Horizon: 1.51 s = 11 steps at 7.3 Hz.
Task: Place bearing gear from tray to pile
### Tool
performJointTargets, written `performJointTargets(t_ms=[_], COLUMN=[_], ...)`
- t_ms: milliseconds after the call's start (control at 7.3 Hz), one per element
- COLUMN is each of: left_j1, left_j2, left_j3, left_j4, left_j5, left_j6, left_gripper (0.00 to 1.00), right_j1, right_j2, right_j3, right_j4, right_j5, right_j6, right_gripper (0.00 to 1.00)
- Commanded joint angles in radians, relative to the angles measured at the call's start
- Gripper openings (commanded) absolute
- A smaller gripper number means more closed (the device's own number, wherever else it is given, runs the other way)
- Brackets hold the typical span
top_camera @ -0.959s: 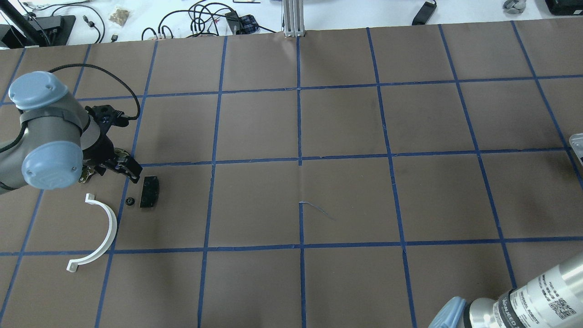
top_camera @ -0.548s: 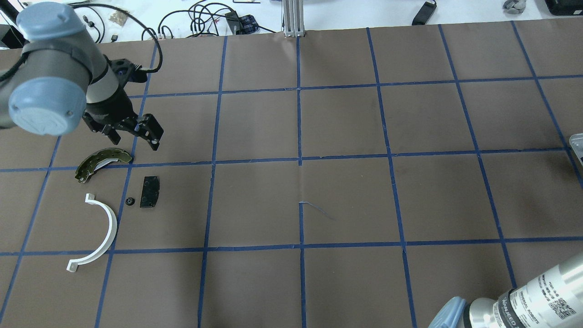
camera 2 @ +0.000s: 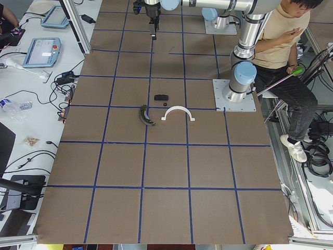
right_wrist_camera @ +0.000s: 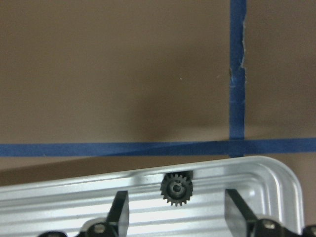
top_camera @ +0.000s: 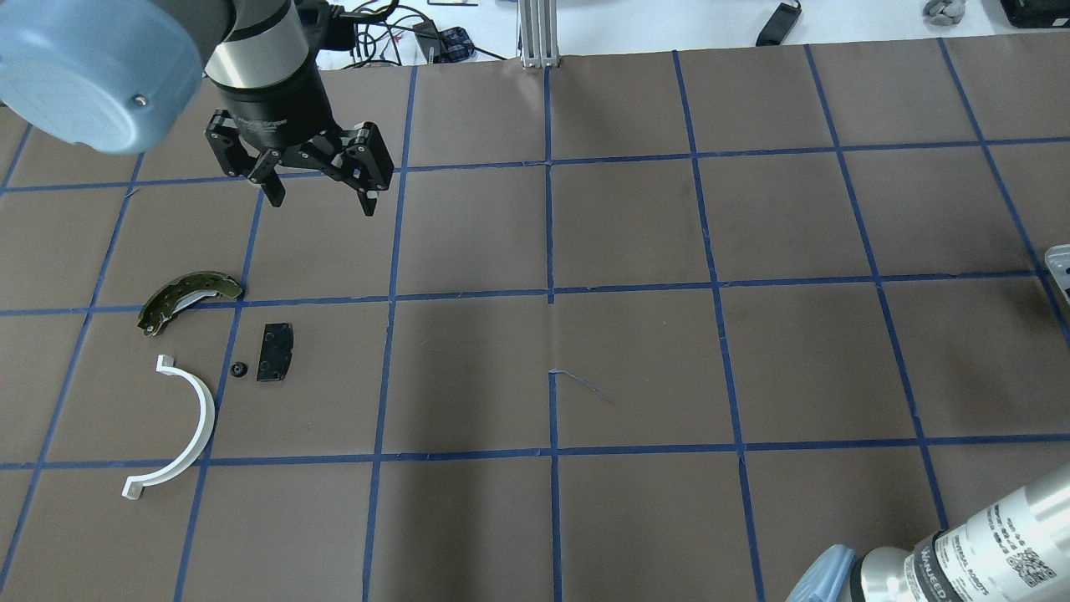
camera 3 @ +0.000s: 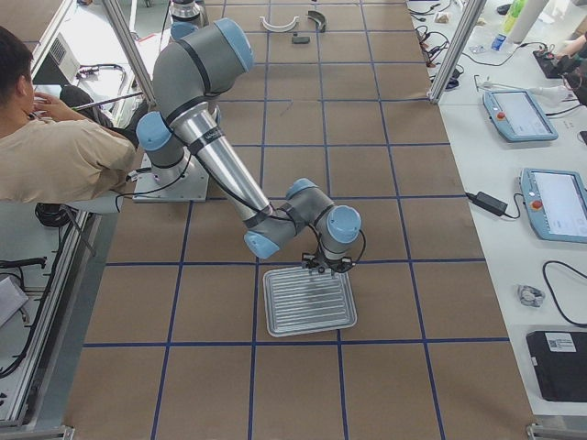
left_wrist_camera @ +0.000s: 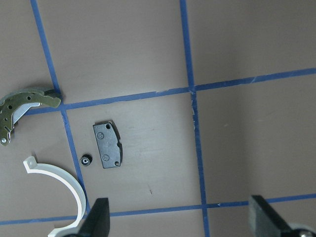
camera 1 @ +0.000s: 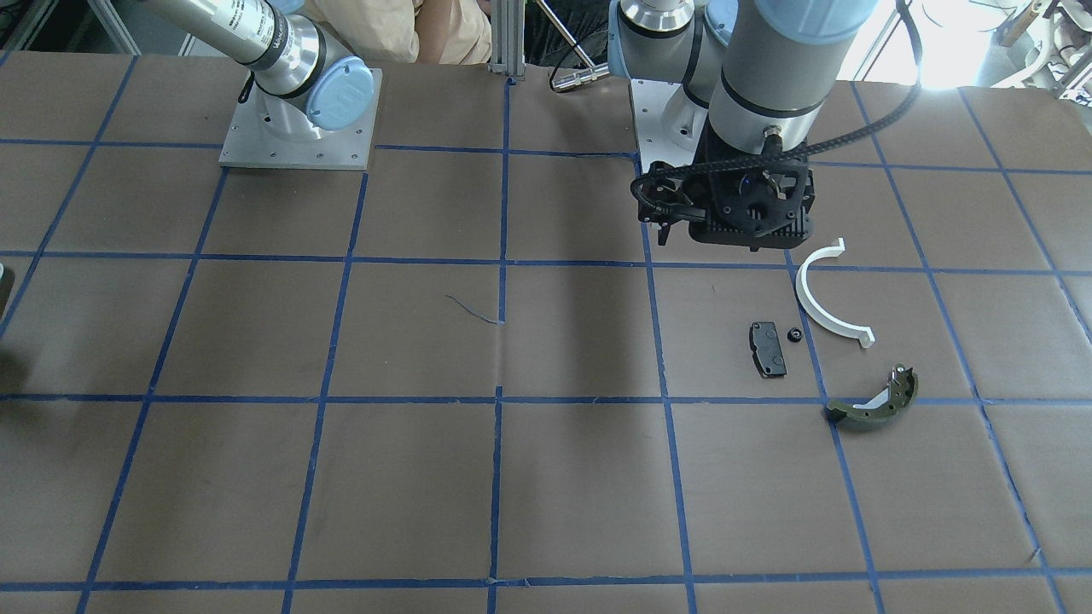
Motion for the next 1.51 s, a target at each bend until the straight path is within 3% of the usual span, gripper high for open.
performJointTargets(t_ms=[0,959,1370], left_j1=[-0.012,-0.004,-0.004], left_j2=[0.004,0.002,0.004], left_j3=[0.002,0.003,0.002], left_j4=[0.029,0.031,0.031], left_j5=[-0.059,-0.066,-0.068], left_j6=[-0.020,-0.049,-0.050], left_gripper=[1.00,1.00,1.00], right_j1=[0.000,0.000,0.000], right_j2=[0.002,0.008,0.009], right_j3=[0.000,0.008,0.008], right_j4=[0.000,-0.002,-0.002], right_j5=[0.025,0.026,0.026], right_j6=[-0.035,-0.052,-0.053], right_gripper=[0.73,0.73,0.56])
